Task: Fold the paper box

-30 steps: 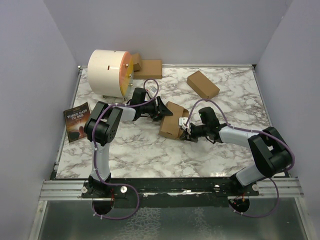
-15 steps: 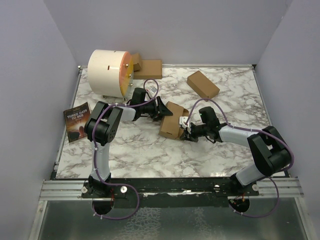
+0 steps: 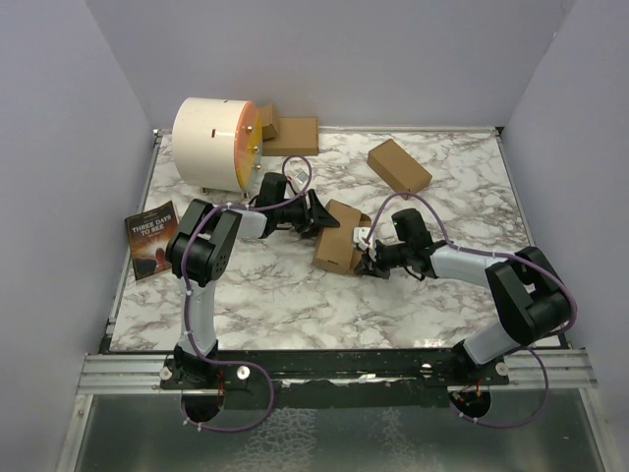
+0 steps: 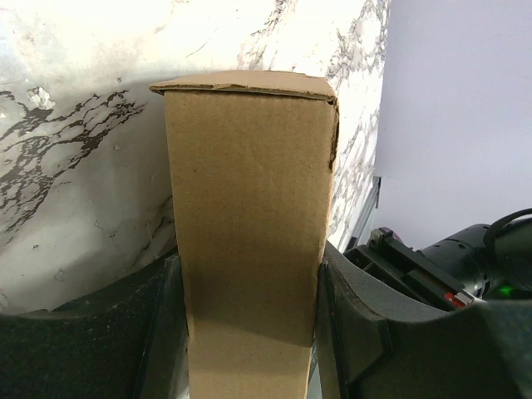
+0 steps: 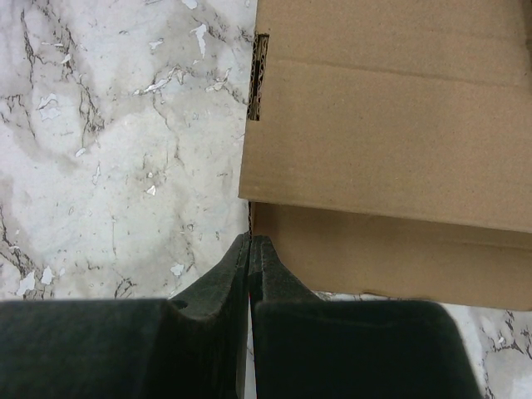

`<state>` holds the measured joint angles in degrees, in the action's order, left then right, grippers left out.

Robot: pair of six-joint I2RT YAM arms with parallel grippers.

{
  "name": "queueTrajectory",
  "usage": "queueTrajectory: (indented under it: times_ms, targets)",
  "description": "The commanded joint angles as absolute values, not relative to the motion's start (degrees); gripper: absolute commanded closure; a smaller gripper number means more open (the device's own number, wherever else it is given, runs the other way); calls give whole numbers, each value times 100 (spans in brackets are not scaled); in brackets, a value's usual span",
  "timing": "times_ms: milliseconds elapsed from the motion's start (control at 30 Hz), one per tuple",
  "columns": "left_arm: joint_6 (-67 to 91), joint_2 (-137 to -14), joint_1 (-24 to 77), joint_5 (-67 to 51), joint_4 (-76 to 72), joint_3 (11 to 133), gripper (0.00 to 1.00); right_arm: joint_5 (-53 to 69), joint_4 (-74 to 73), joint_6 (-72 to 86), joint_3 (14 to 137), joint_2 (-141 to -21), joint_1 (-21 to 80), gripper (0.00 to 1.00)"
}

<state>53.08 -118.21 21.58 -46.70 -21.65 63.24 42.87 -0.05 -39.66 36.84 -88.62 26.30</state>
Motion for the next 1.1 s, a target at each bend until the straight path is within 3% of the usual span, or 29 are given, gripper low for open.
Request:
queueTrajectory:
  times_ms: [0,1067]
  targets:
    - [5097,-11997,2101,-4746,-1942,6196,82,3976,-563,-3912,3668,-9039,2513,99]
    - [5168,-11805,2155,-4466,-2021,6073,83,4591,-597,-4154,3742,-8827,2514,99]
